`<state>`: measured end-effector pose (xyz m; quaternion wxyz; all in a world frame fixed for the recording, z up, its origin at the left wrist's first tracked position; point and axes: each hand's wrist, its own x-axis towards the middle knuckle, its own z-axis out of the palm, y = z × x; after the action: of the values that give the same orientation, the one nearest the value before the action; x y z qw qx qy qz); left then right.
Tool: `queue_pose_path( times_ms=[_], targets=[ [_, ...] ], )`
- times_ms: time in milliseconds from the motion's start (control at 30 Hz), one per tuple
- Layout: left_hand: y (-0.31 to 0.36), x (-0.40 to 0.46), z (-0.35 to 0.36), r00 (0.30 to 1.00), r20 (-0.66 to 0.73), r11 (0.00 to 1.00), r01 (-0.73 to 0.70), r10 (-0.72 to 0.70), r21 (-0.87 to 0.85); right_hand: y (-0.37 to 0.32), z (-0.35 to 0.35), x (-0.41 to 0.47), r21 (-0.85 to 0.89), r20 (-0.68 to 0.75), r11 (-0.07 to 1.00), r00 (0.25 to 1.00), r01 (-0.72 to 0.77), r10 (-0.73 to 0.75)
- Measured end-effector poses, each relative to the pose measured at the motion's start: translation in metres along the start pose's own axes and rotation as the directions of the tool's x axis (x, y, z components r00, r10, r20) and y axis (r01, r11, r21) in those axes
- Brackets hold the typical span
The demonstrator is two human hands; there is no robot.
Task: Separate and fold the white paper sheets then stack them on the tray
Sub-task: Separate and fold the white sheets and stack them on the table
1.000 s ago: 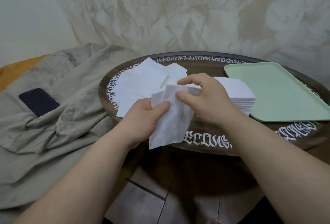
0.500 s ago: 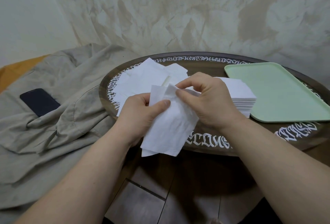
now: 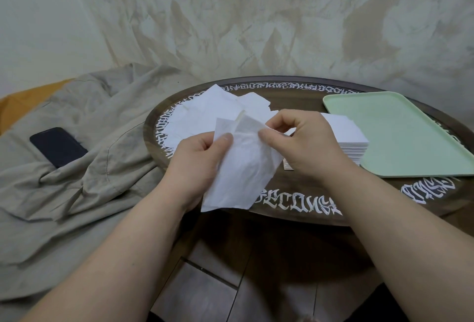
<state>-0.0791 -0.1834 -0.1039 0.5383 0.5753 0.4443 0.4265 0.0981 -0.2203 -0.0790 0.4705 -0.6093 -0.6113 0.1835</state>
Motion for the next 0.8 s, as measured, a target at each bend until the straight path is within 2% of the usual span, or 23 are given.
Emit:
queue_pose_path(
  times_ms=[133,233,300,400,567,800],
  targets=[
    [-0.003,0.004,-0.001,0.998,-0.056,1.0,0.006,-0.007,-0.022,-0.004,-0.007,-0.001,0.167,-0.03,0.984,0.998,0.058,-0.054],
    [-0.005,0.006,-0.002,1.0,-0.013,0.999,0.019,-0.019,-0.033,-0.01,-0.012,-0.005,0.356,0.124,0.934,0.991,-0.001,-0.046],
    [-0.003,0.003,0.0,0.997,0.063,0.995,0.056,-0.051,-0.084,-0.009,-0.01,-0.006,0.324,0.183,0.946,0.982,-0.019,-0.043],
    [-0.001,0.0,0.005,0.986,0.158,0.99,0.078,-0.058,-0.119,-0.006,-0.004,-0.004,0.23,0.158,0.973,0.987,-0.017,-0.02],
    [-0.004,0.0,0.008,0.991,0.126,0.976,0.075,-0.049,-0.204,-0.005,0.0,-0.003,0.158,0.109,0.987,0.994,-0.02,0.002],
    [-0.006,-0.001,0.01,0.977,0.212,0.998,-0.018,0.03,-0.058,-0.006,-0.001,-0.003,0.147,0.089,0.988,0.995,-0.051,0.039]
  ],
)
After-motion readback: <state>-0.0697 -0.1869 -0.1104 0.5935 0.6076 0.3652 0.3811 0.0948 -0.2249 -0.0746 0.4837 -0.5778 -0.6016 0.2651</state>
